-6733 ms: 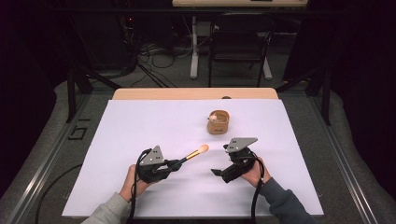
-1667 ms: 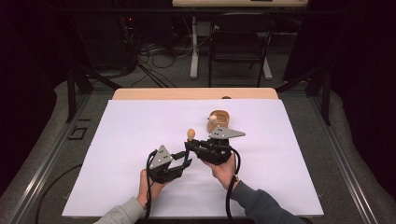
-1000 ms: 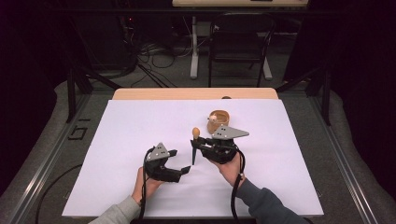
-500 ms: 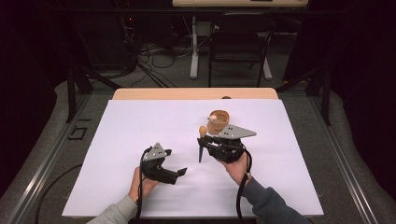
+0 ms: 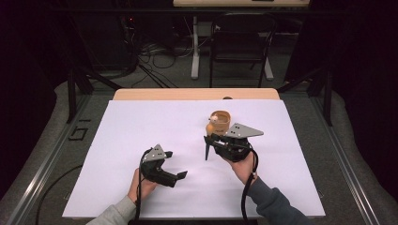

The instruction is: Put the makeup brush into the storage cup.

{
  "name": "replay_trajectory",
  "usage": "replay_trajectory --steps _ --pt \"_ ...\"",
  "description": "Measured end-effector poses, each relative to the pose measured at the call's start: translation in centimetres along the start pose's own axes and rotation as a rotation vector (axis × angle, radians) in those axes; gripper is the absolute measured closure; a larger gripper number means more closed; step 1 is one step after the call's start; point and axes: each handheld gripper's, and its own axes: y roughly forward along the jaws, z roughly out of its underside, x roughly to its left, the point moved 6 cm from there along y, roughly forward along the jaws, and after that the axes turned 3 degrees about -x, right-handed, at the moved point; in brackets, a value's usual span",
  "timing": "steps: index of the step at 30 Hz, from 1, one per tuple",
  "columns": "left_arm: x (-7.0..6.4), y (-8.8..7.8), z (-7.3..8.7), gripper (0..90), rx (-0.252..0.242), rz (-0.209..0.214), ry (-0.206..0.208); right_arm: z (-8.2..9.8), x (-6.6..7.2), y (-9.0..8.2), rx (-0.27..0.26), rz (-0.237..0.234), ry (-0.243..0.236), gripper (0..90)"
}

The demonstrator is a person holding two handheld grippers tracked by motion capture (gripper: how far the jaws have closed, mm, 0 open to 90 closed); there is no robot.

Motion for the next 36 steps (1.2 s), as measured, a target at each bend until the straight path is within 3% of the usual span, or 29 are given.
replay_trajectory --steps 16,36 --pt "0.3 -0.5 -0.2 0.1 -0.025 0.006 0.002 -0.2 -1.6 -0.9 -0.005 0.058 -0.005 77.7" --pt "0.7 -0.9 -0.2 0.1 -0.036 -0.020 0.007 -0.6 -3.7 -2.3 -0.020 0.119 -0.003 77.7"
